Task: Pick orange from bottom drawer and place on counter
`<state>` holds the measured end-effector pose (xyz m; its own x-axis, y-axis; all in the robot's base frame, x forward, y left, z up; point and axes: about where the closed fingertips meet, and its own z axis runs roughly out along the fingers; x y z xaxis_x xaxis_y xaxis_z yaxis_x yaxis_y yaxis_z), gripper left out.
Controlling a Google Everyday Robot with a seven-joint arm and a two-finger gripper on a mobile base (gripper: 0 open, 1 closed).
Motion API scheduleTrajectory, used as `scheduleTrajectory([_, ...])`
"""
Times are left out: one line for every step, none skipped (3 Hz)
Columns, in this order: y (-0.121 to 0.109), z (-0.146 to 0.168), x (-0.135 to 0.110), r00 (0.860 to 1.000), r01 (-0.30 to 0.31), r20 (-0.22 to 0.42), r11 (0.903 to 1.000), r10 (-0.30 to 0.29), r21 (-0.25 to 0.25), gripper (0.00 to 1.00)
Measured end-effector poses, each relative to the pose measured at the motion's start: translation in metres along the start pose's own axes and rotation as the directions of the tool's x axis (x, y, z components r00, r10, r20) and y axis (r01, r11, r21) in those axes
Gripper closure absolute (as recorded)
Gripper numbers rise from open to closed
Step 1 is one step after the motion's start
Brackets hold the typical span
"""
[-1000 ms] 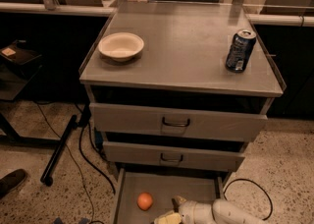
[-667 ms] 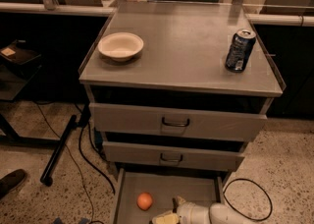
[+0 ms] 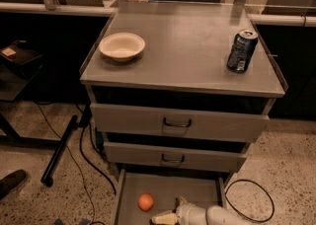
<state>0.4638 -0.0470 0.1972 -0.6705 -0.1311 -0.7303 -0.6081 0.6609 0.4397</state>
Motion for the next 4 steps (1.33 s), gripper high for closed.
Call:
scheduleTrajectory([0.005, 0.009, 0.003, 1.000, -0.015, 0.007, 0.9999, 0.015, 0.001, 0.00])
scheduleTrajectory([0.016, 0.039, -0.001, 1.000, -0.007, 0.023, 0.9999, 0.007, 0.007, 0.00])
scheduleTrajectory([0.019, 0.065, -0.009, 0.999, -0.003, 0.040, 0.9999, 0.002, 0.017, 0.00])
scheduleTrajectory([0.020, 0.083, -0.013, 0.999, 0.000, 0.047, 0.9997, -0.001, 0.025, 0.00])
